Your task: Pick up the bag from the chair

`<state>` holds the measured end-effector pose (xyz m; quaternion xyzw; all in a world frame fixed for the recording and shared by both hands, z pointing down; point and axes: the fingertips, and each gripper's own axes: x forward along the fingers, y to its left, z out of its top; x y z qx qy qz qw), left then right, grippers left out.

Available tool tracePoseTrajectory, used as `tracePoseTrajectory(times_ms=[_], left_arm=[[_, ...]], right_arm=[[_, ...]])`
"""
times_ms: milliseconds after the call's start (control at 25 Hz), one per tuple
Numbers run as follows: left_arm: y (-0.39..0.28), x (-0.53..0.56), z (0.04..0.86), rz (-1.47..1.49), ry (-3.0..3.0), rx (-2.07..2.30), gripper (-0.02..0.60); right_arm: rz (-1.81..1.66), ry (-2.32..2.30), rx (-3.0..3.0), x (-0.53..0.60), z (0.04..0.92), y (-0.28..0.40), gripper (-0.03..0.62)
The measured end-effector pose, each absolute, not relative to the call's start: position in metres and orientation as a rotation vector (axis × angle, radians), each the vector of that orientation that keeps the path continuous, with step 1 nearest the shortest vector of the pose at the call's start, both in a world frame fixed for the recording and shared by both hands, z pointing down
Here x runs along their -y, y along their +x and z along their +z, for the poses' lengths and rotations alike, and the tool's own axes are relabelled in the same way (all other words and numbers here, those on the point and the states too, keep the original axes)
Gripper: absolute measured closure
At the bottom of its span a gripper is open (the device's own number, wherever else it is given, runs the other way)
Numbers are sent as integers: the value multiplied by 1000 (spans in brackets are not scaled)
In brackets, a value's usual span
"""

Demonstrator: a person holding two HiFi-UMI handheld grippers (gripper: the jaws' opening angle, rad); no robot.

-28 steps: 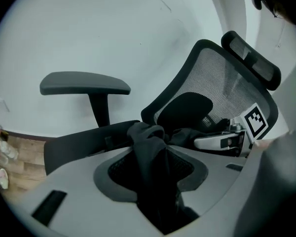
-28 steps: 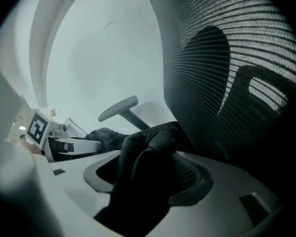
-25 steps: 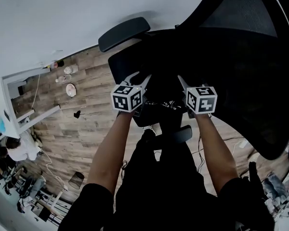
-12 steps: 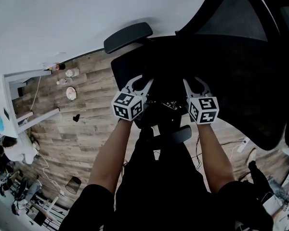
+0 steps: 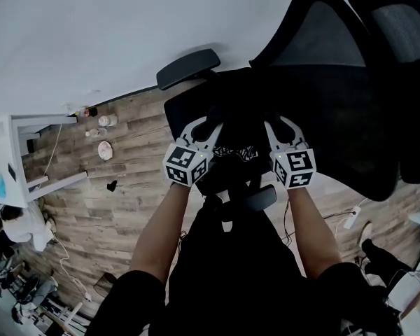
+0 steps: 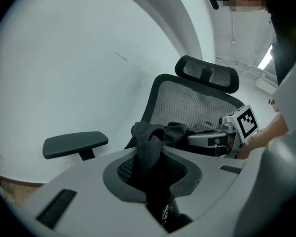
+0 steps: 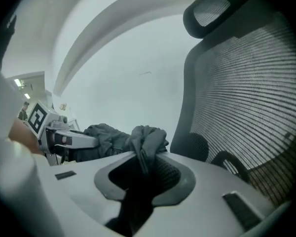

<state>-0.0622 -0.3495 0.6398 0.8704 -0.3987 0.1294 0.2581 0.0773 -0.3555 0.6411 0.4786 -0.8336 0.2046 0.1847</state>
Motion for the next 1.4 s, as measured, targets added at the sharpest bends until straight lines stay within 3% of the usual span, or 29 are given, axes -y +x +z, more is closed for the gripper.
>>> tracePoseTrajectory(times_ms=[640, 1400], left_arm=[[-74, 336, 530, 344, 2581, 1086, 514], [-79, 340, 307, -76, 2865, 1296, 515]], right_arm=[[496, 1393, 2481, 349, 545, 66, 510], [56, 1522, 2777, 355, 320, 58, 510]])
